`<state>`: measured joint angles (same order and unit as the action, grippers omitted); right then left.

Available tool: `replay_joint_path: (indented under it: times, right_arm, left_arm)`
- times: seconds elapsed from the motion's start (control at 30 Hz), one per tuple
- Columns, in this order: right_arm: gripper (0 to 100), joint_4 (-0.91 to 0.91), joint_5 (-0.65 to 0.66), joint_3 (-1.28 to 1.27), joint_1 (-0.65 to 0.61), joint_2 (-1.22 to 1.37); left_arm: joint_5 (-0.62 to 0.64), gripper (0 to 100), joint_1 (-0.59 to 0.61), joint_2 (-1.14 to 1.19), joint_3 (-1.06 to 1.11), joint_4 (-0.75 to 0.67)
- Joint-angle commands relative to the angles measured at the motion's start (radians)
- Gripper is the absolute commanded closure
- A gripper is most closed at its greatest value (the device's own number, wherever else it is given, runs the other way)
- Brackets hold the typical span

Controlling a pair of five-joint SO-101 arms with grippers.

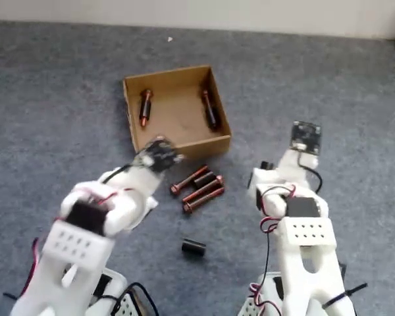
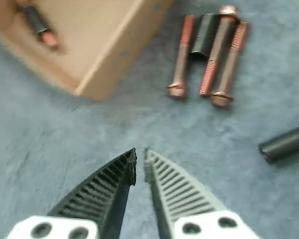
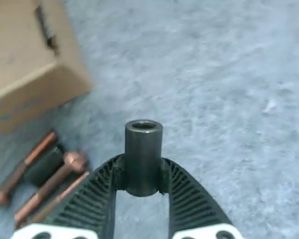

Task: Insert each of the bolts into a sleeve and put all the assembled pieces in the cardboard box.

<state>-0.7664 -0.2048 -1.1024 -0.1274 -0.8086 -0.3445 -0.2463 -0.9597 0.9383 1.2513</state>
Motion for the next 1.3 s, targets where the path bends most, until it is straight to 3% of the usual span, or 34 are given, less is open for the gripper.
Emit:
replay_joint_path:
  times: [0.0, 0.2, 0.5, 1.27]
  right_arm:
    - [99.5, 0.053, -0.06, 0.015, 0.085, -0.031]
    - [99.5, 0.105, -0.071, 0.01, 0.176, -0.031]
    - [99.5, 0.105, -0.071, 0.013, 0.214, -0.031]
    - [99.5, 0.105, -0.069, 0.019, 0.232, -0.031]
  left_arm:
    - [-0.005, 88, -0.102, 0.216, -0.17, -0.005]
    - [0.038, 86, -0.185, 0.418, -0.28, -0.057]
    - [0.038, 86, -0.297, 0.737, -0.406, -0.178]
    - [0.035, 86, -0.305, 1.244, -0.708, -0.18]
